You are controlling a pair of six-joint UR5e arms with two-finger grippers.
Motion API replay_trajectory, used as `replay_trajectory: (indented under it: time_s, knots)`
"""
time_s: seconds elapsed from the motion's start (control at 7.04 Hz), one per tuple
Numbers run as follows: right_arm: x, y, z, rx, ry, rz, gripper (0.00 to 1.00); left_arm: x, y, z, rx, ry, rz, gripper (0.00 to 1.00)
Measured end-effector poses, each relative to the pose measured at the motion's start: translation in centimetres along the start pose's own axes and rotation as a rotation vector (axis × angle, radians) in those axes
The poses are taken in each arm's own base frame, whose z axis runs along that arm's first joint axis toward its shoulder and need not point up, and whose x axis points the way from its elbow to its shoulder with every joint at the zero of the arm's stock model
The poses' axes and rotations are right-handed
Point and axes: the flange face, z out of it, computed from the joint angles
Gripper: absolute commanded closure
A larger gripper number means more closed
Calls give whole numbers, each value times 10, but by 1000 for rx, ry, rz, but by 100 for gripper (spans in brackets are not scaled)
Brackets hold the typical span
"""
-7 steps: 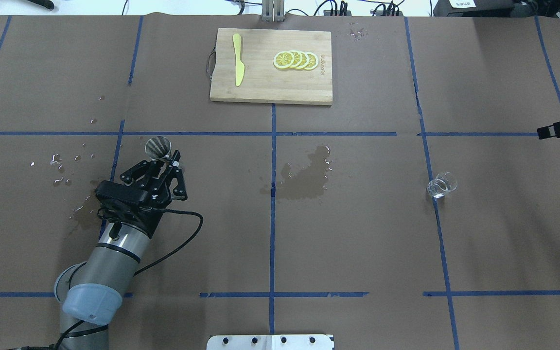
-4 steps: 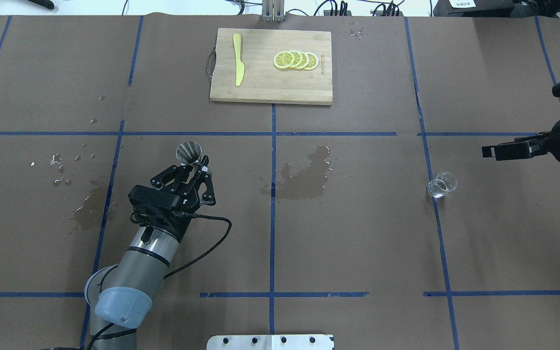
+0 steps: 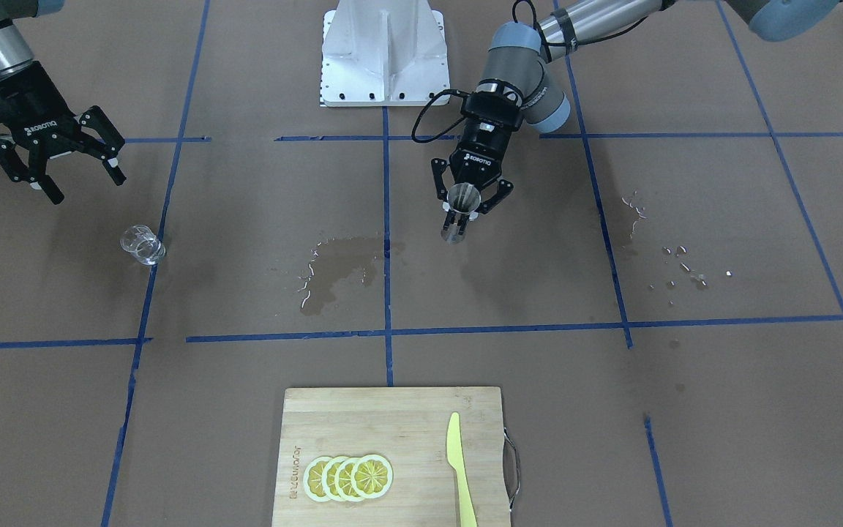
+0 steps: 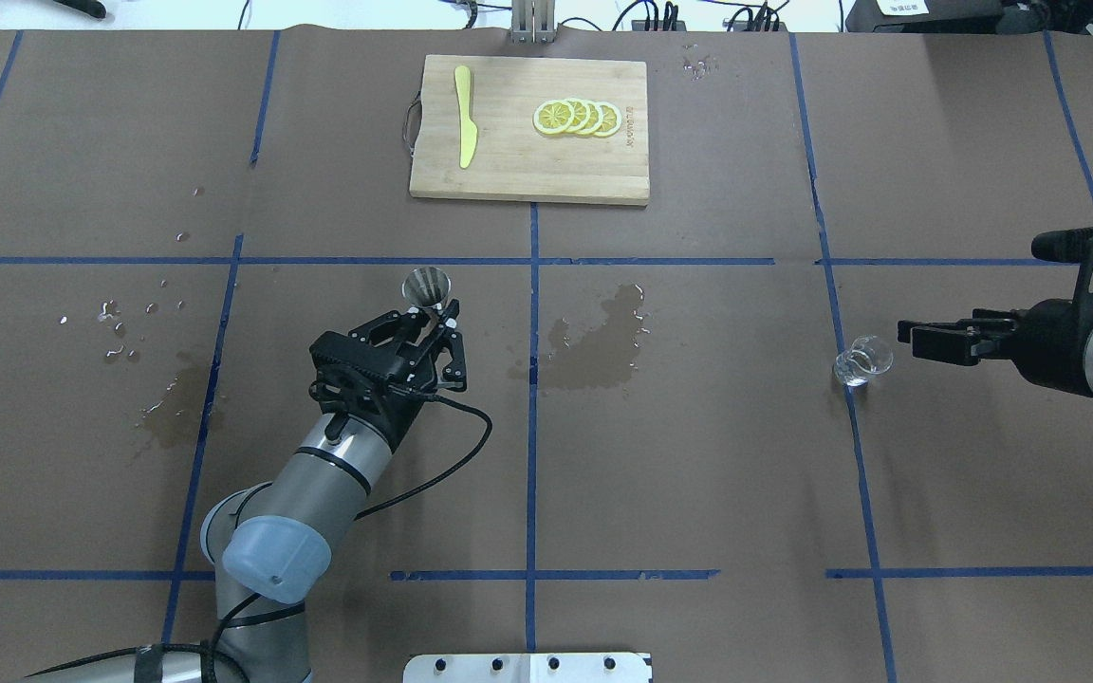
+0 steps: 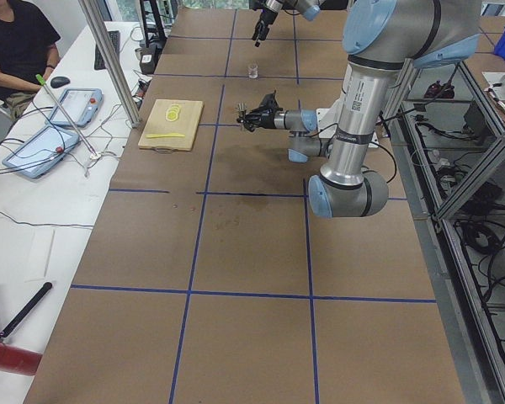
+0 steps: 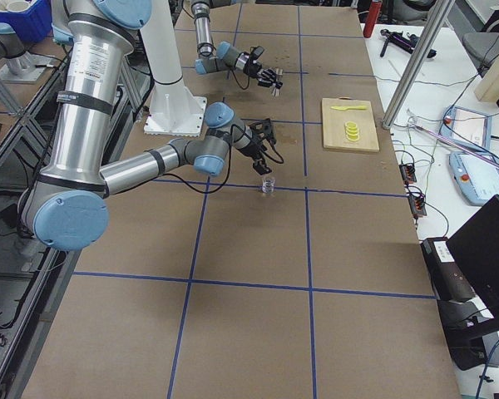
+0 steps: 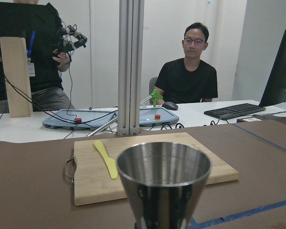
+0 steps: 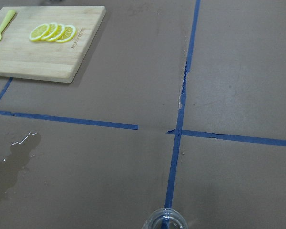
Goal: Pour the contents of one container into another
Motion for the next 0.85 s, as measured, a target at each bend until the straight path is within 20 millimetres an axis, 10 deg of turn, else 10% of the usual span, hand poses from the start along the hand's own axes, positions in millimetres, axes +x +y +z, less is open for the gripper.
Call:
replay_trajectory:
  time_s: [0.85]
  knots:
    - [-42, 112, 45, 368, 180, -43, 0, 39, -23, 39, -77, 213, 49, 100]
